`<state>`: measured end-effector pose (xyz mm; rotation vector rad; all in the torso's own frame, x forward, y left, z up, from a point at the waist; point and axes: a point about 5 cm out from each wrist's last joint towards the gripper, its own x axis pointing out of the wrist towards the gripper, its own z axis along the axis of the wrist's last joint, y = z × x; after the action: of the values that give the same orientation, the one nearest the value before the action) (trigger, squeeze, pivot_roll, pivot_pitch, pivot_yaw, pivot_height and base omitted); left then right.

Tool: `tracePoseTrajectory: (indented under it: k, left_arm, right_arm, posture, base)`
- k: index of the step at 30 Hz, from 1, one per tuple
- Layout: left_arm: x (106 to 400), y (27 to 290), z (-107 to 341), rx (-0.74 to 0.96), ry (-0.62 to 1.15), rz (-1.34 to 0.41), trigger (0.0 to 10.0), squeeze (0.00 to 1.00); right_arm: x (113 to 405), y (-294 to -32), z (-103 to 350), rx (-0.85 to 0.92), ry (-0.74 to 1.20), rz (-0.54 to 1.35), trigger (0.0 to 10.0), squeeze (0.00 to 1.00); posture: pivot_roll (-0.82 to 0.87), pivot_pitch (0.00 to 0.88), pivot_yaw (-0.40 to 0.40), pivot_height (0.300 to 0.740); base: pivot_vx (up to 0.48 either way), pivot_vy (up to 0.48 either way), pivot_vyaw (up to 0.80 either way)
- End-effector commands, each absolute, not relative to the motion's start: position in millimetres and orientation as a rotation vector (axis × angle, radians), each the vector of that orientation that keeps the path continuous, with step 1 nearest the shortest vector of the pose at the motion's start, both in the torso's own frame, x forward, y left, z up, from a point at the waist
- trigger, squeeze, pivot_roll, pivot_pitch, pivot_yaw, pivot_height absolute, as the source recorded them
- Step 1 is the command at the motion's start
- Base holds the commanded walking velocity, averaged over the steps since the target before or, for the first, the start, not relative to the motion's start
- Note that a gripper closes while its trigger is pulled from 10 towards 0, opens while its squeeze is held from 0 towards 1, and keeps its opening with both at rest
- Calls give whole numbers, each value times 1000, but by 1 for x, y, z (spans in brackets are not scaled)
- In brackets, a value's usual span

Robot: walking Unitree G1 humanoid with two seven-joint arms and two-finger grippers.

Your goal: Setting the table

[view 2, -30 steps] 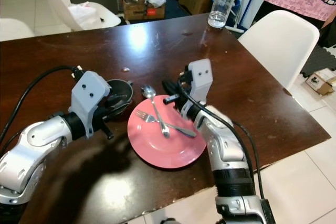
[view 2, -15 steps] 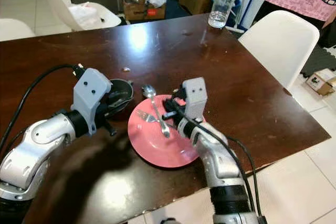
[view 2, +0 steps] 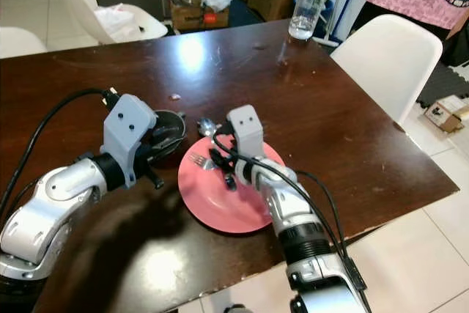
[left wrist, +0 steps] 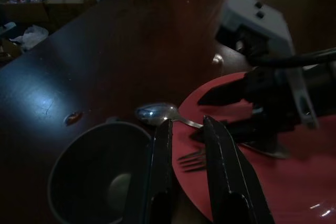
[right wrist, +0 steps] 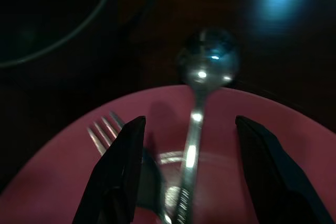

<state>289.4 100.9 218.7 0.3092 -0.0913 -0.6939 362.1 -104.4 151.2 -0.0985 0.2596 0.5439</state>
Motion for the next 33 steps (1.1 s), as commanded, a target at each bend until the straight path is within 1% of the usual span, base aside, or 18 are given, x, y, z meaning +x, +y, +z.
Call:
tracePoseTrajectory:
  k: [1, 4, 8, 9, 10, 11, 12, 13, 16, 21, 28, 31, 33]
  left_arm:
    - [289, 101, 216, 315, -83, -691, 10000, 0]
    - [289, 102, 216, 314, -82, -690, 10000, 0]
    - [288, 101, 216, 312, -81, -691, 10000, 0]
    - [288, 101, 216, 312, -81, -692, 10000, 0]
    - [288, 101, 216, 311, -81, -692, 10000, 0]
    - [288, 101, 216, 311, -81, -693, 10000, 0]
    - [288, 101, 216, 311, -81, -693, 10000, 0]
    - [288, 100, 216, 310, -81, -694, 10000, 0]
    - [288, 99, 216, 308, -83, -696, 10000, 0]
    - [288, 99, 217, 305, -84, -694, 10000, 0]
    - [289, 98, 217, 302, -87, -693, 10000, 0]
    - [289, 98, 217, 302, -87, -693, 10000, 0]
    - [289, 98, 217, 302, -88, -692, 10000, 0]
  right_arm:
    - [363, -101, 146, -91, 285, 558, 10000, 0]
    - [365, -99, 141, -78, 313, 555, 10000, 0]
    - [367, -101, 125, -75, 408, 492, 10000, 0]
    - [367, -101, 121, -81, 428, 477, 9725, 0]
    - [367, -102, 119, -85, 441, 468, 9725, 0]
    - [366, -103, 115, -98, 457, 449, 3333, 0]
    - [366, -103, 115, -98, 457, 449, 3333, 0]
    - [365, -103, 108, -132, 482, 432, 0, 0]
    - [363, -102, 103, -178, 492, 430, 0, 0]
    - [362, -99, 99, -173, 499, 433, 0, 0]
    - [363, -104, 96, -156, 491, 398, 0, 0]
    - [364, -105, 99, -143, 470, 389, 0, 0]
    - [368, -105, 111, -136, 384, 392, 0, 0]
  posture:
    - [-10, 105, 32, 740]
    - [-8, 108, 31, 740]
    - [-9, 113, 30, 740]
    - [-10, 113, 30, 740]
    - [-10, 113, 30, 740]
    - [-13, 114, 30, 740]
    - [-13, 114, 30, 740]
    - [-14, 116, 29, 740]
    - [-14, 117, 28, 740]
    - [-16, 118, 27, 740]
    - [-18, 116, 25, 740]
    - [-18, 116, 25, 740]
    - [-18, 114, 24, 740]
  base:
    - [0, 0, 0]
    - [0, 0, 0]
    - [0, 0, 0]
    - [0, 0, 0]
    - [0, 0, 0]
    - [0, 0, 0]
    - [0, 0, 0]
    - [0, 0, 0]
    - [0, 0, 0]
    - [0, 0, 0]
    - [0, 0, 0]
    - [0, 0, 0]
    - [0, 0, 0]
